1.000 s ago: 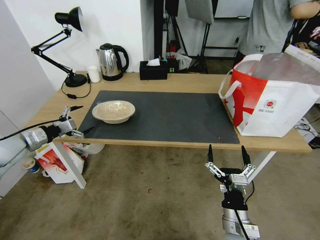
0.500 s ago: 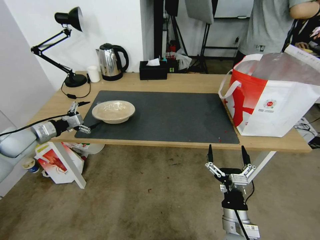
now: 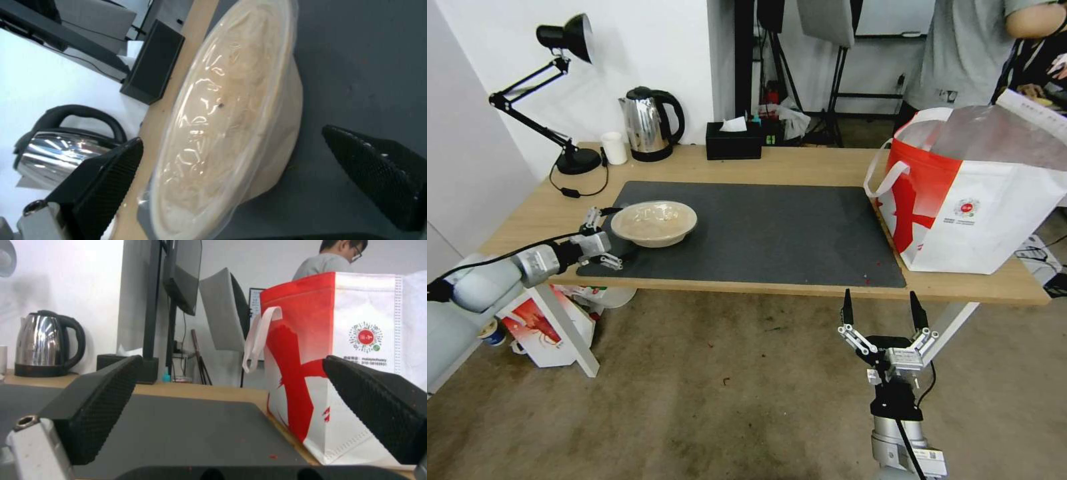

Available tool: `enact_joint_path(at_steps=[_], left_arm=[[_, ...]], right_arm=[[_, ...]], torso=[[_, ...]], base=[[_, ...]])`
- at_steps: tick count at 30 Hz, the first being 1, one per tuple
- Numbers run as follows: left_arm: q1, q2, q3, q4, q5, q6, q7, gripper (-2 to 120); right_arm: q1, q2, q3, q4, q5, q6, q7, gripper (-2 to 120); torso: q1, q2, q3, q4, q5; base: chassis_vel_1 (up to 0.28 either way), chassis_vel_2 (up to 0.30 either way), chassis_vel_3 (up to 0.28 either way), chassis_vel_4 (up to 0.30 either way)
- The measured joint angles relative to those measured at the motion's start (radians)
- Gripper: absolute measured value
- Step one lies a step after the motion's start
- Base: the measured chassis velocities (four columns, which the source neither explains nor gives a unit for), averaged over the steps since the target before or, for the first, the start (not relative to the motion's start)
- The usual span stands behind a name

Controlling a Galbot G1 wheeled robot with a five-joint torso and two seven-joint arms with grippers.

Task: Pick up the trash from the table and place it into the takeout bag.

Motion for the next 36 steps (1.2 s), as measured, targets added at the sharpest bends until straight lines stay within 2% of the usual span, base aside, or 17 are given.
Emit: enact_joint_path(at_steps=[4, 7, 8, 12, 13, 14, 17, 18, 21, 23, 26, 28, 31, 36], left_arm=[[-0.014, -0.009, 0.008, 0.01, 0.004, 0.0, 0.015, 99], [-0.016, -0.009, 0.007, 0.015, 0.006, -0.001, 0.026, 87], [-0.016, -0.009, 0.007, 0.015, 0.006, -0.001, 0.026, 87], [-0.017, -0.008, 0.005, 0.016, 0.005, -0.002, 0.028, 71], [-0.017, -0.008, 0.005, 0.016, 0.005, -0.002, 0.028, 71], [-0.018, -0.008, 0.005, 0.015, 0.005, -0.003, 0.028, 64], [-0.018, -0.009, 0.004, 0.013, 0.004, -0.004, 0.028, 51], [-0.018, -0.009, 0.004, 0.013, 0.004, -0.004, 0.028, 51], [-0.016, -0.012, 0.003, 0.007, 0.003, -0.004, 0.028, 35], [-0.015, -0.012, 0.003, 0.005, 0.003, -0.004, 0.028, 34], [-0.007, -0.011, -0.006, -0.007, 0.001, -0.004, 0.028, 17], [-0.002, -0.009, -0.012, -0.013, 0.0, -0.004, 0.028, 15], [0.017, -0.007, -0.027, -0.025, -0.003, -0.005, 0.041, 0], [0.033, -0.007, -0.049, -0.027, -0.015, -0.018, 0.061, 0]], right_arm=[[0.0, 0.0, 0.0, 0.0, 0.0, 0.0, 0.0, 100], [0.0, 0.0, 0.0, 0.0, 0.0, 0.0, 0.0, 100], [0.0, 0.0, 0.0, 0.0, 0.0, 0.0, 0.0, 100], [0.0, 0.0, 0.0, 0.0, 0.0, 0.0, 0.0, 100], [0.0, 0.0, 0.0, 0.0, 0.0, 0.0, 0.0, 100], [0.0, 0.0, 0.0, 0.0, 0.0, 0.0, 0.0, 100], [0.0, 0.0, 0.0, 0.0, 0.0, 0.0, 0.0, 100], [0.0, 0.0, 0.0, 0.0, 0.0, 0.0, 0.0, 100], [0.0, 0.0, 0.0, 0.0, 0.0, 0.0, 0.0, 100], [0.0, 0.0, 0.0, 0.0, 0.0, 0.0, 0.0, 100], [0.0, 0.0, 0.0, 0.0, 0.0, 0.0, 0.0, 100], [0.0, 0.0, 0.0, 0.0, 0.0, 0.0, 0.0, 100], [0.0, 0.0, 0.0, 0.0, 0.0, 0.0, 0.0, 100], [0.0, 0.0, 0.0, 0.0, 0.0, 0.0, 0.0, 100]], torso=[[0.0, 0.0, 0.0, -0.0001, 0.0], [0.0, 0.0, 0.0, 0.0, 0.0], [0.0, 0.0, 0.0, 0.0, 0.0], [0.0, 0.0, 0.0, 0.0, 0.0001], [0.0, 0.0, 0.0, 0.0, 0.0001], [0.0, 0.0, 0.0, 0.0, 0.0], [0.0, 0.0, 0.0, 0.0, 0.0], [0.0, 0.0, 0.0, 0.0, 0.0], [0.0, 0.0, 0.0, 0.0, 0.0], [0.0, 0.0, 0.0, 0.0, 0.0], [0.0, 0.0, 0.0, -0.0001, 0.0], [0.0, 0.0, 0.0, 0.0, 0.0], [0.0, 0.0, 0.0, 0.0, 0.0], [0.0, 0.0, 0.0, 0.0, -0.0001]], base=[[0.0, 0.0, 0.0, 0.0], [0.0, 0.0, 0.0, 0.0], [0.0, 0.0, 0.0, 0.0], [0.0, 0.0, 0.0, 0.0], [0.0, 0.0, 0.0, 0.0], [0.0, 0.0, 0.0, 0.0], [0.0, 0.0, 0.0, 0.0], [0.0, 0.0, 0.0, 0.0], [0.0, 0.0, 0.0, 0.0], [0.0, 0.0, 0.0, 0.0], [0.0, 0.0, 0.0, 0.0], [0.0, 0.0, 0.0, 0.0], [0.0, 0.0, 0.0, 0.0], [0.0, 0.0, 0.0, 0.0]])
